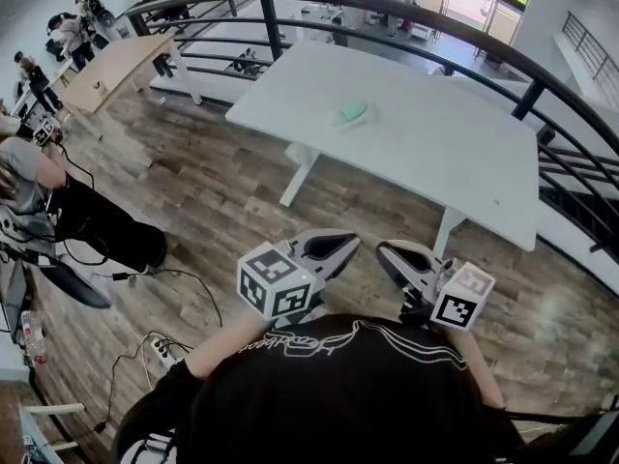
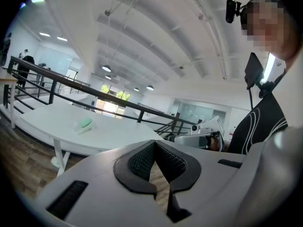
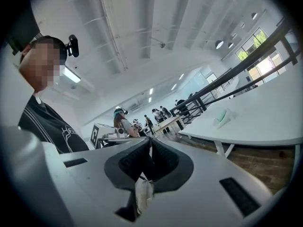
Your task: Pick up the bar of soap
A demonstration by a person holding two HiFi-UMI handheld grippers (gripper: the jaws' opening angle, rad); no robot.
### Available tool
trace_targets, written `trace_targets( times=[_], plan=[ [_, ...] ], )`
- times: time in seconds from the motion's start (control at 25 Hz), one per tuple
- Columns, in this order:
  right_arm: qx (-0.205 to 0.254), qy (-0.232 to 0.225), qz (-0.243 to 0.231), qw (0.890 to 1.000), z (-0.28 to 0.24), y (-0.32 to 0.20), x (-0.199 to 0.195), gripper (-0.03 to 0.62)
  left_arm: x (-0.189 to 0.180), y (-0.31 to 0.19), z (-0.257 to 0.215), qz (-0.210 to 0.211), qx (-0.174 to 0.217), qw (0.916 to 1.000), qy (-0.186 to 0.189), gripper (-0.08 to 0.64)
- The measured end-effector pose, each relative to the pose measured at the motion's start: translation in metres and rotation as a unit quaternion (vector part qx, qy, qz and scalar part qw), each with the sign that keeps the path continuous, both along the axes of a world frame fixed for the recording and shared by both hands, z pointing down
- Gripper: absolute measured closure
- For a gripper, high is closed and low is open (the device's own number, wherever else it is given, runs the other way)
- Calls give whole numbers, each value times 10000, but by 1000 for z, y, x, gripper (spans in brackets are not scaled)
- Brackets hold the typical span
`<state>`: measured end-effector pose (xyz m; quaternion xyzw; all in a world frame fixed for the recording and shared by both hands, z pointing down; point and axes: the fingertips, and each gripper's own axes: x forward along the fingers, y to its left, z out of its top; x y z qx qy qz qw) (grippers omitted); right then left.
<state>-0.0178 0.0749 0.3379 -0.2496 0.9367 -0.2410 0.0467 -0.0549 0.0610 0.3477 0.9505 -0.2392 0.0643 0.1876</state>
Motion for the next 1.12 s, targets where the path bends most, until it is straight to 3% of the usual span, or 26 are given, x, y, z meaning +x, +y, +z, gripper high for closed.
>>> trace_targets(
  times=[0.36,0.6,0.84,1.12],
  plan=[
    [68,139,-136,9998,6,-9,-11,574,-11,-9,4,-62,79,9999,-29,552],
    [29,-92,-353,9993,10,-34,-19,574,-20,-25,10,-274,75,9995,-160,552],
    [64,-99,-513,9986,20,-91,-22,574,-24,-78,23,-478,-47,9986,-198,551],
    [-85,-113,-456,9989,27,-138,-19,574,-18,-122,28,-384,-146,9989,-210,552]
  ],
)
